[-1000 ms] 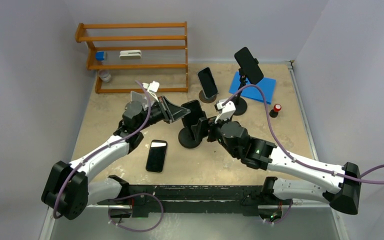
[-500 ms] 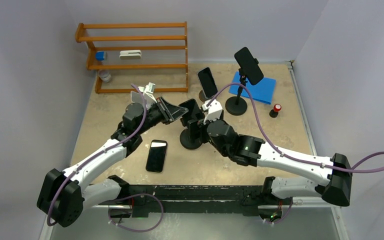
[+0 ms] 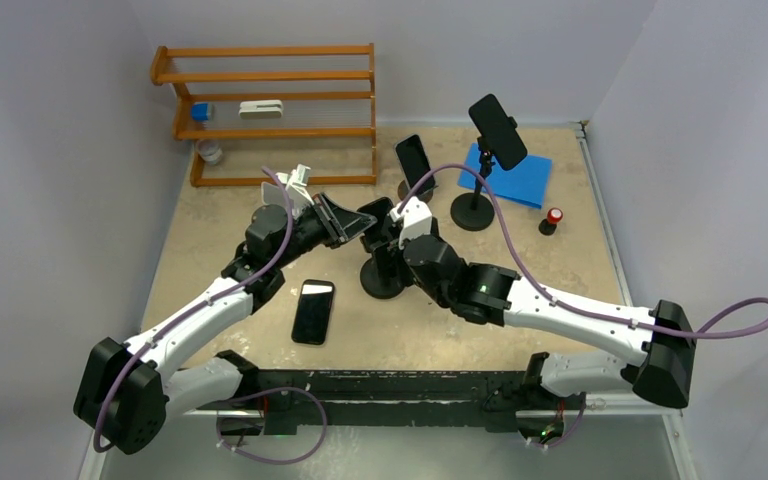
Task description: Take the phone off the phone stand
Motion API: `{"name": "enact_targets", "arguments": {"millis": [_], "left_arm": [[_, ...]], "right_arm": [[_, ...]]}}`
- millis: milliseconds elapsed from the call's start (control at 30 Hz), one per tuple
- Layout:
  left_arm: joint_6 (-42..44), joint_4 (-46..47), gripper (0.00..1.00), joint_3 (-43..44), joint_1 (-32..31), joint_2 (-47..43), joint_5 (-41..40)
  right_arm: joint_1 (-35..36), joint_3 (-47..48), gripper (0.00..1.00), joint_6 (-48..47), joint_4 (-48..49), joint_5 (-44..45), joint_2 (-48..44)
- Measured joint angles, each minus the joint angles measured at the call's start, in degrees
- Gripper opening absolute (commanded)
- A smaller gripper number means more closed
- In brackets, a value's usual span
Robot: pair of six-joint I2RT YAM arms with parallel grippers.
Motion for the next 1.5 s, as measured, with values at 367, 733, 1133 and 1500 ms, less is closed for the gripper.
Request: {"name": "enact_targets", "arguments": {"millis": [367, 733, 1133, 1500], "left_arm": [[0.04, 0.04, 0.0, 0.0, 0.02, 0.0, 0.11], [0.07, 0.07, 0.0, 0.0, 0.02, 0.07, 0.39], [4.17, -4.85, 0.61, -0.31, 0.15, -4.13, -0.26], [8.37, -5.46, 0.75, -5.68, 3.82, -11.98, 2.64]], "right_arm": [[-5.05, 0.96, 0.85, -3.17, -0.35, -9.05, 0.33], [-5.88, 1.2, 0.59, -4.22, 1.2, -10.54, 2.16], [-6.36, 1.18, 0.17, -5.2, 1.33, -11.67, 1.97], [-6.58, 0.85, 0.0, -5.92, 0.98, -13.09, 1.36]]}}
